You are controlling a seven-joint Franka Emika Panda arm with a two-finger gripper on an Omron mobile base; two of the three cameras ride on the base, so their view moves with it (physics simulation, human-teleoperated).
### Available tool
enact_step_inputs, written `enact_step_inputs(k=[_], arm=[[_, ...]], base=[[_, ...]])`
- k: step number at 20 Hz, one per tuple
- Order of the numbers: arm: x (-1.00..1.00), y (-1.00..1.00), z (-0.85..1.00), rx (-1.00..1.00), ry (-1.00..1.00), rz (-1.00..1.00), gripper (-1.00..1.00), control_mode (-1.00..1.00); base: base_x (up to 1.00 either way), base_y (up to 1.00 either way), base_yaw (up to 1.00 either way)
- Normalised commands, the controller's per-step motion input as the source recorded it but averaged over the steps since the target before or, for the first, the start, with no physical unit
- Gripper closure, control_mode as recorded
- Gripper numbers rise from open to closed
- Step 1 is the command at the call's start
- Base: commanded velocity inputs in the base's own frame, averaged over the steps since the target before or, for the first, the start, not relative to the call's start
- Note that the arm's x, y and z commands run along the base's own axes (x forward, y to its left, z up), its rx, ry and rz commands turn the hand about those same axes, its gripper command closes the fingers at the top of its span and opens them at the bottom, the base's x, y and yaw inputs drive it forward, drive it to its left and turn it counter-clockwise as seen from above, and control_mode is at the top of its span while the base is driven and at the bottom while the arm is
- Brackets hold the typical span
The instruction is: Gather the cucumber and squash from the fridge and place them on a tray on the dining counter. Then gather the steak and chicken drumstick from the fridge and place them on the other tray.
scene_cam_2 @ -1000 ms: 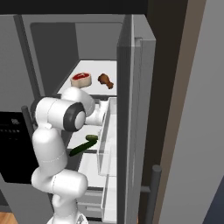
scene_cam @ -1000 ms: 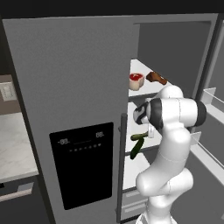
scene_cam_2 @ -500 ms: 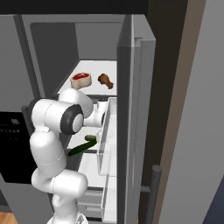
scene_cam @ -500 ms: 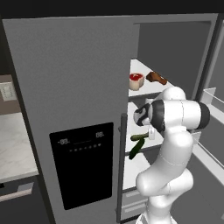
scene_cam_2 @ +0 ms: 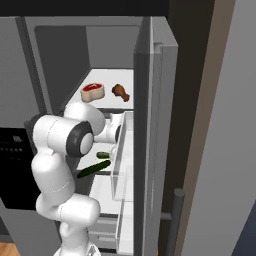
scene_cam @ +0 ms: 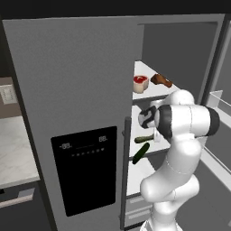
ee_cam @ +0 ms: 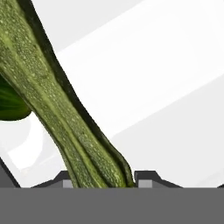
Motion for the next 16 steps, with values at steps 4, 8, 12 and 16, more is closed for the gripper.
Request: enact_step_inputs(k=[4, 8, 12, 16], arm=[[0.07, 0.00, 0.19, 0.00, -0.03, 0.00, 1.00, -1.00], [-0.24, -0.04, 0.17, 0.01, -0.13, 0.00, 1.00, -1.00], [-0.65, -0.01, 0.07, 0.01, -0.32, 0.00, 1.00, -1.00], [-0.75, 0.00, 0.20, 0.00, -0.34, 0.00, 1.00, -1.00]], base=[[0.00, 0.00, 0.00], [0.00, 0.00, 0.00], [0.00, 0.00, 0.00], [0.00, 0.00, 0.00]])
